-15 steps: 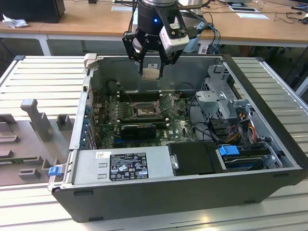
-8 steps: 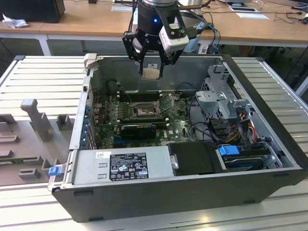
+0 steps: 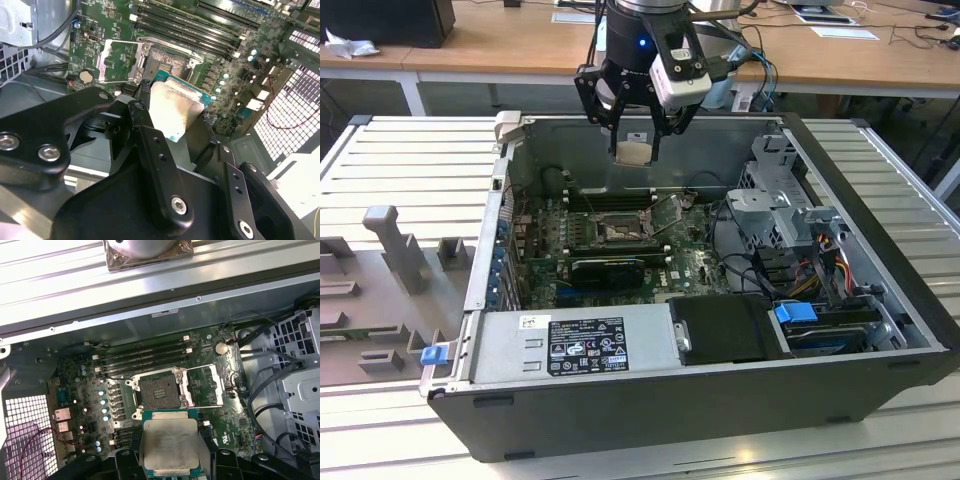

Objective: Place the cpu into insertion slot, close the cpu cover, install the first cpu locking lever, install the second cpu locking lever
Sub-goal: 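Place the cpu into insertion slot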

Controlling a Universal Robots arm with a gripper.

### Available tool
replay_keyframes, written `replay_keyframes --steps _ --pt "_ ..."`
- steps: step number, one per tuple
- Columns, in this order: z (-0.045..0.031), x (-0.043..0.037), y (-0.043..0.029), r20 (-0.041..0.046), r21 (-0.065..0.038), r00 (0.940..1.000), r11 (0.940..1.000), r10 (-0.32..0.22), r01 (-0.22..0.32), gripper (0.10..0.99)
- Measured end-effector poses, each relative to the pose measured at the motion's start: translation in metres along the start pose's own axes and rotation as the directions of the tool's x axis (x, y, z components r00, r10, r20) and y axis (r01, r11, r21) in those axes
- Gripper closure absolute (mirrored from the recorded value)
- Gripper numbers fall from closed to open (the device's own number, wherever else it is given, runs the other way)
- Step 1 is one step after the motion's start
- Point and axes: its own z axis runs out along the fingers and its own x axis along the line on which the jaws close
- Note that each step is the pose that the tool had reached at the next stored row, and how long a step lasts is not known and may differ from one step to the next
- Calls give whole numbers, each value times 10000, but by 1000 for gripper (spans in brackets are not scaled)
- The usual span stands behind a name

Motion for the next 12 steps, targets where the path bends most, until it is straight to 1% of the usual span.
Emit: replay_keyframes --steps 12 --pt "0 0 0 59 -16 9978 9978 660 -660 561"
